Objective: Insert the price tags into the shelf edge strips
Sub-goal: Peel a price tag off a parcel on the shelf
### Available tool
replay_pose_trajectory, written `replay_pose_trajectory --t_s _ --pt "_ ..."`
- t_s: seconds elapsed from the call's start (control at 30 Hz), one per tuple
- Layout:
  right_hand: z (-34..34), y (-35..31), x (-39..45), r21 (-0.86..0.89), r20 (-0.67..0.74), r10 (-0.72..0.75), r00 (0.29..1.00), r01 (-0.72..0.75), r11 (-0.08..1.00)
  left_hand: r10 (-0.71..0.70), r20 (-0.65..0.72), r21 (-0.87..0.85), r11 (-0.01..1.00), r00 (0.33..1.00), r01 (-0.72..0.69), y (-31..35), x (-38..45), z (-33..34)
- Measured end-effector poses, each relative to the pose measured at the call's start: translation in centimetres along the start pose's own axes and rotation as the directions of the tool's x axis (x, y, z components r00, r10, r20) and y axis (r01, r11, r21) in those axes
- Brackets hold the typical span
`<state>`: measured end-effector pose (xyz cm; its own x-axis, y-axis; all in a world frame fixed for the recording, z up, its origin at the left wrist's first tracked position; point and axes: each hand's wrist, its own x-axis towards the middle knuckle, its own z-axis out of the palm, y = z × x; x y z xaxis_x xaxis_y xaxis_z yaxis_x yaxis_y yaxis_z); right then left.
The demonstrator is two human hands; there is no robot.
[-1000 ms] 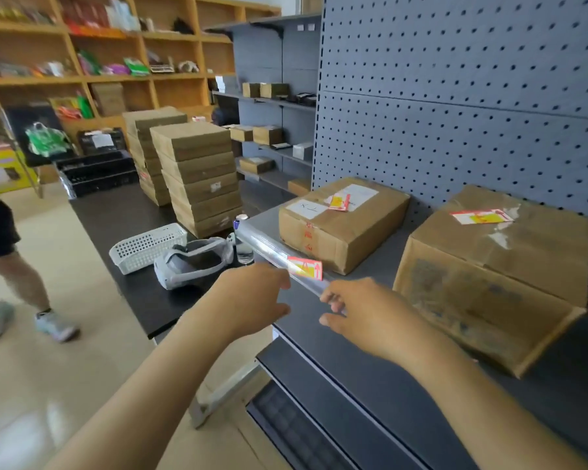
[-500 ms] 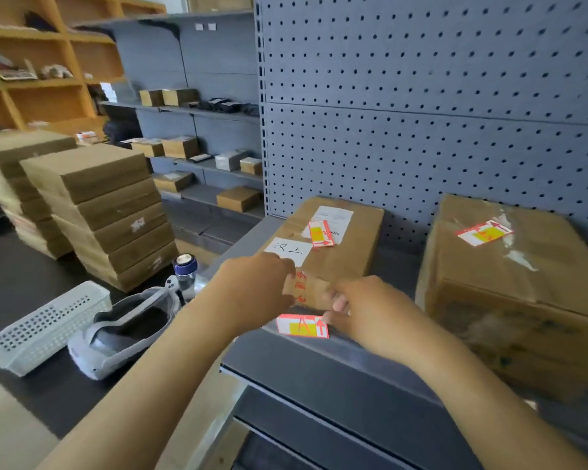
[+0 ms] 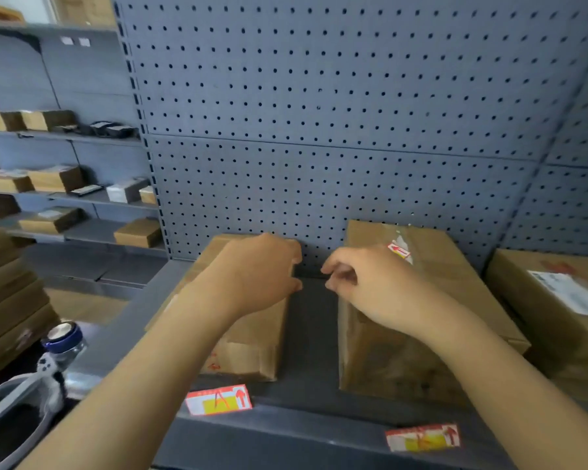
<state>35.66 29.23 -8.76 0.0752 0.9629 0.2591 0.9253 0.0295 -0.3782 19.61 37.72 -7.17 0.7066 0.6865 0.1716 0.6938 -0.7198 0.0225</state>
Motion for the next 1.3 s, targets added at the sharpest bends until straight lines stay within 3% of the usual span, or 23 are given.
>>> replay_pose_trajectory --t_s 0.17,0.37,0.6,0.83,1.03,1.3 --pt "-1.9 4.7 2.3 -0.106 0.043 0.072 0.997 -0.067 0.992 0.004 0.026 -0.028 1.0 1.0 -0.003 0.3 4.0 0.2" --pt "-2.7 8.1 4.5 -0.219 0.21 0.15 0.966 -0.104 0.97 0.014 0.083 -0.024 1.0 0.996 -0.012 0.3 7.2 1.2" --pt "-4.1 9.2 6.0 -0.252 0.318 0.14 0.938 -0.059 0.966 0.067 0.167 -0.013 0.998 0.984 -0.066 0.1 9.1 1.3" --pt "-5.0 9.4 7.0 -0.162 0.372 0.239 0.897 -0.191 0.968 0.111 0.189 -0.016 0.994 0.976 -0.11 0.3 9.8 0.8" --pt "-5.8 9.4 6.1 -0.099 0.309 0.26 0.915 -0.241 0.966 0.15 0.179 -0.009 0.988 0.972 -0.151 0.7 9.5 1.1" --pt "-5.5 8.2 3.3 -0.051 0.148 0.213 0.966 -0.208 0.977 0.255 -0.014 -0.038 0.966 0.967 -0.255 3.5 8.8 1.3"
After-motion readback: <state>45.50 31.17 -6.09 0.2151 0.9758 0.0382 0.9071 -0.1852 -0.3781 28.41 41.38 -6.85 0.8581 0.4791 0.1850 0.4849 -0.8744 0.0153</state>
